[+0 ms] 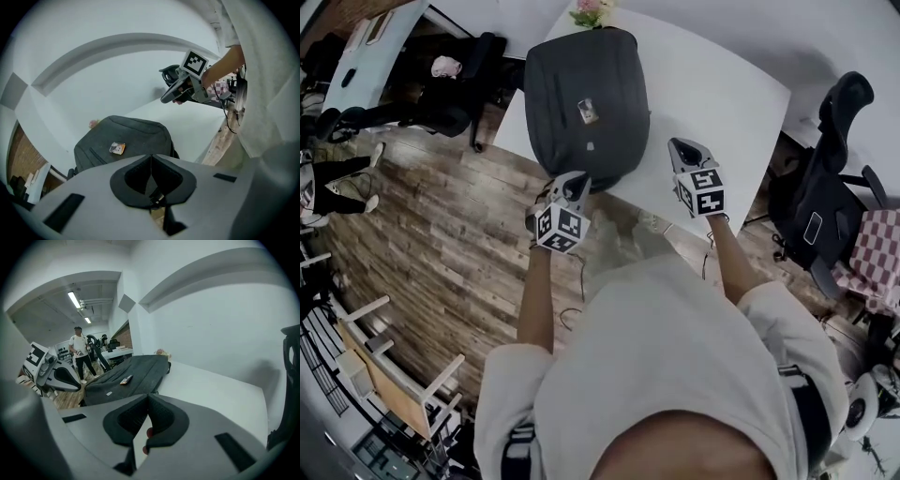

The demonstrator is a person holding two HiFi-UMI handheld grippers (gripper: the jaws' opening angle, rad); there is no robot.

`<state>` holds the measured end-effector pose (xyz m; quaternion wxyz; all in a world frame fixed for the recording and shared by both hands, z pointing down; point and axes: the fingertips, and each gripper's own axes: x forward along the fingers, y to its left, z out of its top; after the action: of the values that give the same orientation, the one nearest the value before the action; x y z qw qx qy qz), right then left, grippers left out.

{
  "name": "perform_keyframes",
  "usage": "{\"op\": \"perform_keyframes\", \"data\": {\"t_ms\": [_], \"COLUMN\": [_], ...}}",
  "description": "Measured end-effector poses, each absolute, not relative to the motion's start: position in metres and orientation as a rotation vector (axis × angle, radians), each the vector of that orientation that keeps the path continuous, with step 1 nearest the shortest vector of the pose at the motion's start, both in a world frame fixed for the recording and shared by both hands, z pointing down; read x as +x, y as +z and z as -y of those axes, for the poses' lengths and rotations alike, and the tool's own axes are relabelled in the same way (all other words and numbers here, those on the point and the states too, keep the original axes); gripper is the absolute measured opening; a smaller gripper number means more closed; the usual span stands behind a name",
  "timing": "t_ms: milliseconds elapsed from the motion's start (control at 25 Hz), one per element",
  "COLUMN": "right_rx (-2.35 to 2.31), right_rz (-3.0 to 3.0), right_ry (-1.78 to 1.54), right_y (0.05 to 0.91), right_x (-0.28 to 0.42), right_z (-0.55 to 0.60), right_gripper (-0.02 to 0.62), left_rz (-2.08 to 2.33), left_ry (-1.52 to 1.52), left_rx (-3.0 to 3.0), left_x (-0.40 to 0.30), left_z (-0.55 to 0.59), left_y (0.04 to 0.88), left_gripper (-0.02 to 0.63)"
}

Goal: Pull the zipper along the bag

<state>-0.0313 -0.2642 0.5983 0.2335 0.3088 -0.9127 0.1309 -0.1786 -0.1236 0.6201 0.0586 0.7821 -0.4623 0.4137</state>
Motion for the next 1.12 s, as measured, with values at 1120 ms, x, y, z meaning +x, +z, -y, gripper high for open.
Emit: {"op": "perform_keyframes", "data": {"t_ms": [1120], "right_rx": [0.672], "right_rz": [2.314], "right_ry": [0.313], "right_y": [0.683], "right_x": [-0.068], "right_z": [0.29], "right_gripper": [0.014], "left_rz": [0.891], "left_ry": [1.473], "left_rx": [2.539], "left_x": [-0.165], "left_z": [0.121], "left_y": [0.684], "left_gripper": [0.084]}}
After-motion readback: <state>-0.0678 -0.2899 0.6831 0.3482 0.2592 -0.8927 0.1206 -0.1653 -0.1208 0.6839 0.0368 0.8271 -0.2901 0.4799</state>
